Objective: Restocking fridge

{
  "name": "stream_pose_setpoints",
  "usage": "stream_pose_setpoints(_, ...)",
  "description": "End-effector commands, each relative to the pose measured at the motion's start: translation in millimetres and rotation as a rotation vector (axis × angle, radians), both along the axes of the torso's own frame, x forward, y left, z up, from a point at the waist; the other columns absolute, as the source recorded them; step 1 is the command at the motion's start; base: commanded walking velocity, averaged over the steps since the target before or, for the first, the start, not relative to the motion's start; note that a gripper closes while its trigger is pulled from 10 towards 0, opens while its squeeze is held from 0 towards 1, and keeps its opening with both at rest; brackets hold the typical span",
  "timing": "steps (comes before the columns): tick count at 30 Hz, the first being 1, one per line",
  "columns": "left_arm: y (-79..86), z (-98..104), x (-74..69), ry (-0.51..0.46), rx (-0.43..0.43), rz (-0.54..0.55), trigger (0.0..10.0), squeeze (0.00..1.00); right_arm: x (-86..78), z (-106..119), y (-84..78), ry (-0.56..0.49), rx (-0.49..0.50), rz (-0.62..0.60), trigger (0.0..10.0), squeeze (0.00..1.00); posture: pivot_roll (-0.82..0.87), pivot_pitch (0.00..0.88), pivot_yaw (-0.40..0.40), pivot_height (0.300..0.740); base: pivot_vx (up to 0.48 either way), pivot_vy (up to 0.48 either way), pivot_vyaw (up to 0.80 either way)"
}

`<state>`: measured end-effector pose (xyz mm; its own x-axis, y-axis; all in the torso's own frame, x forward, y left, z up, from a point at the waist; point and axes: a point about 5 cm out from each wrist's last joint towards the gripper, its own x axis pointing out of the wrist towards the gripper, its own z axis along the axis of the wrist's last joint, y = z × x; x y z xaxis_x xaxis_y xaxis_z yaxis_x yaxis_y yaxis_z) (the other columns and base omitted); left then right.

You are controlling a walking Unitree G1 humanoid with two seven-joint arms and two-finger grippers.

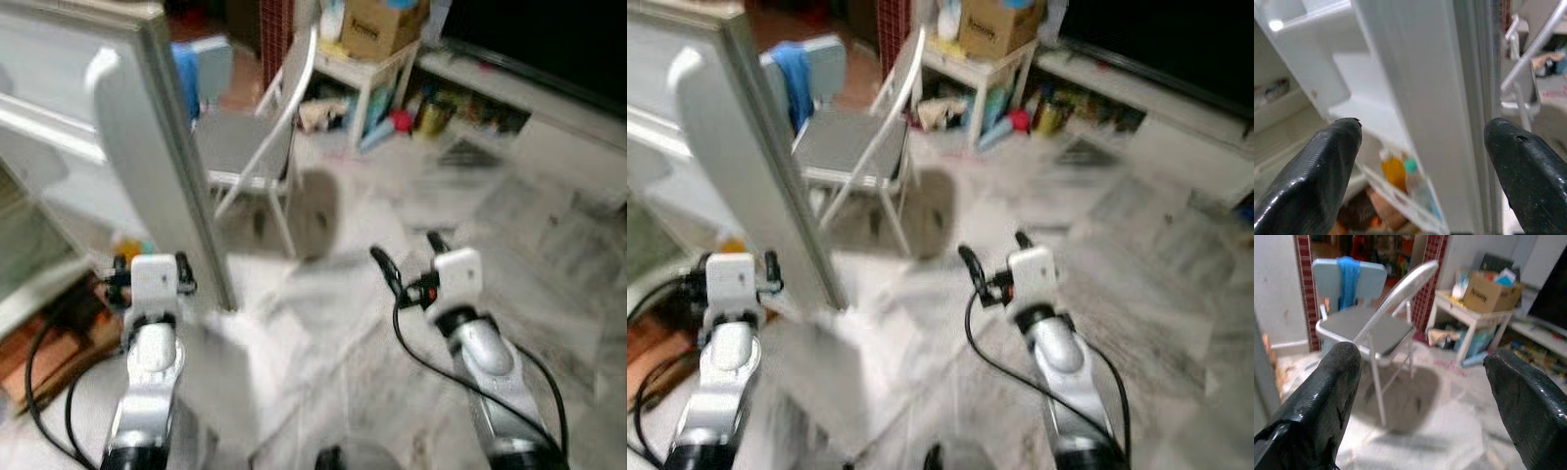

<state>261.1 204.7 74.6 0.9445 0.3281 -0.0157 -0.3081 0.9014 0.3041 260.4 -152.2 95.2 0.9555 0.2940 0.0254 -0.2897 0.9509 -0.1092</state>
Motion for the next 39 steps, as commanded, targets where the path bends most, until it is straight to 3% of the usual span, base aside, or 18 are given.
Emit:
stream_pose_setpoints(1, 6.4, -2.6, -1.3, 0.013, 0.002, 0.023, 10.0, 0.0, -0.1, 1.6, 6.8, -0.009, -0.001, 0.025, 10.0, 0.0, 0.05, 0.071, -0.05, 0.74, 0.48, 0.0, 0.0)
stream_pose_setpoints(9, 5.6, -1.2, 5.5, 0.006, -0.006, 0.027, 10.0, 0.0, 1.2, 1.7, 6.7, -0.015, -0.014, 0.025, 10.0, 0.0, 0.05, 0.069, -0.05, 0.74, 0.48, 0.0, 0.0)
stream_pose_setpoints(17, -1.6, 1.9, 8.1, -0.022, -0.031, -0.009, 10.0, 0.0, 0.8, 2.0, 8.4, -0.022, -0.015, 0.025, 10.0, 0.0, 0.05, 0.067, -0.047, 0.74, 0.03, 0.0, 0.0)
stream_pose_setpoints(28, -0.9, 17.3, -25.5, -0.095, 0.028, -0.055, 10.0, 0.0, -1.9, 2.6, 10.9, -0.043, -0.006, 0.043, 10.0, 0.0, 0.07, 0.075, -0.044, 0.74, 0.0, 0.0, 0.0)
stream_pose_setpoints(34, -0.7, 13.9, -35.5, -0.067, 0.051, -0.068, 10.0, 0.0, 3.0, 1.6, 14.0, -0.025, 0.011, 0.038, 10.0, 0.0, 0.09, 0.084, -0.044, 0.74, 0.0, 0.0, 0.0)
stream_pose_setpoints(39, 0.6, 16.5, -35.5, -0.062, 0.073, -0.08, 10.0, 0.0, 5.4, 1.4, 12.3, -0.021, 0.006, 0.029, 10.0, 0.0, 0.09, 0.096, -0.039, 0.74, 0.0, 0.0, -0.61)
